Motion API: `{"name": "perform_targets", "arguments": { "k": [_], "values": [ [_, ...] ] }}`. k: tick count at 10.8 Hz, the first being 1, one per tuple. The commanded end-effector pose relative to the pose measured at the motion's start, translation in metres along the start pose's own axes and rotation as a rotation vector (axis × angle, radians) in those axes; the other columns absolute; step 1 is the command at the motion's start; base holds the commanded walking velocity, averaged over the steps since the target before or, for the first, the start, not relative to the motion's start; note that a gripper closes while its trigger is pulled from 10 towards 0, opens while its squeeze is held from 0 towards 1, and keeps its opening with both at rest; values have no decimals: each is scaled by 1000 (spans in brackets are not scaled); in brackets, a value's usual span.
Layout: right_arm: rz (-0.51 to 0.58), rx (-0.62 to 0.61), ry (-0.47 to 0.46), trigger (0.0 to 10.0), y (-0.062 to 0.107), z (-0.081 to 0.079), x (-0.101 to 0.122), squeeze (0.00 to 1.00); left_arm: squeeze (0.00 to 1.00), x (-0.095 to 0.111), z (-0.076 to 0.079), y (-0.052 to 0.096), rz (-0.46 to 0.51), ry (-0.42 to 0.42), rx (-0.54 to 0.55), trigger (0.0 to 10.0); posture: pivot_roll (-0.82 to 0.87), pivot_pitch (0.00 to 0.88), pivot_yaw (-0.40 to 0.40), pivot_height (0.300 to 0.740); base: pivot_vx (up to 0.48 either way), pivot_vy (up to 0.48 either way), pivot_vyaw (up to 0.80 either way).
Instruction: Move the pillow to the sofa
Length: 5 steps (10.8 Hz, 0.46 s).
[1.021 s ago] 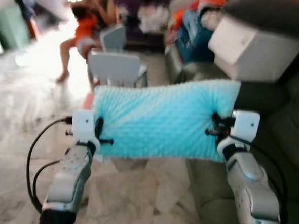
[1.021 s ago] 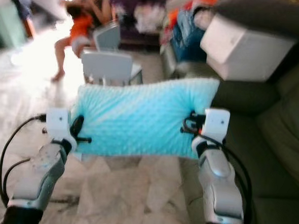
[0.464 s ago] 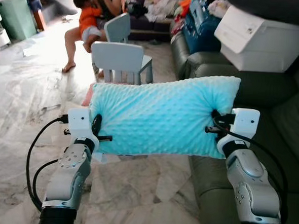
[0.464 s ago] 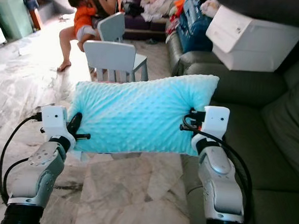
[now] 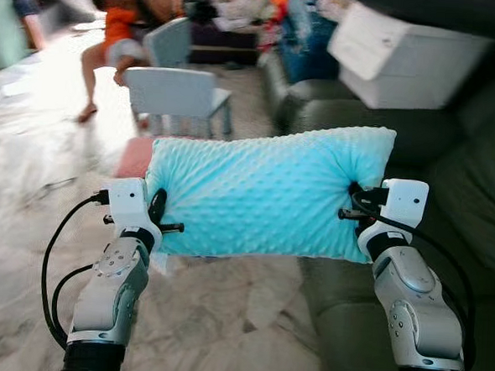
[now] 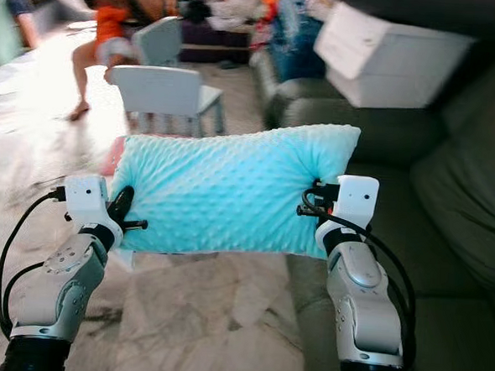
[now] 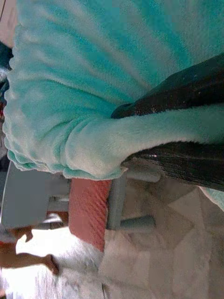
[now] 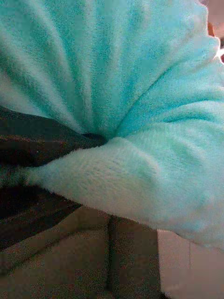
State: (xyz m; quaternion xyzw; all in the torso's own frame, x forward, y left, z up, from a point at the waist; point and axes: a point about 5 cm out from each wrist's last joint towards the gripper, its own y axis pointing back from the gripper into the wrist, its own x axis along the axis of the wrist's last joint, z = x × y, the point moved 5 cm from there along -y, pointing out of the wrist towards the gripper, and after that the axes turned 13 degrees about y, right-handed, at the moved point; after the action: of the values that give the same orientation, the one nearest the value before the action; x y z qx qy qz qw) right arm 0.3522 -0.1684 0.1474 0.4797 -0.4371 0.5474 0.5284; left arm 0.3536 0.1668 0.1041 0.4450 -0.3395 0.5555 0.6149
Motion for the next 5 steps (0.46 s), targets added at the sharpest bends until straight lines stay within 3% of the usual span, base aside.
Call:
{"name": "perform_targets", "arguments": {
  "k": [1, 5],
  "values": [
    [12, -23, -13, 10000, -1, 5, 6, 0, 0, 7, -1, -1, 13, -6, -3, 10000, -158, 0, 1, 740, 0, 0, -800],
    [5, -23, -19, 10000, 0, 6, 6, 0, 0, 5, 1, 0, -3, 29, -22, 10000, -158, 0, 0, 740, 0, 0, -791]
  ]
}}
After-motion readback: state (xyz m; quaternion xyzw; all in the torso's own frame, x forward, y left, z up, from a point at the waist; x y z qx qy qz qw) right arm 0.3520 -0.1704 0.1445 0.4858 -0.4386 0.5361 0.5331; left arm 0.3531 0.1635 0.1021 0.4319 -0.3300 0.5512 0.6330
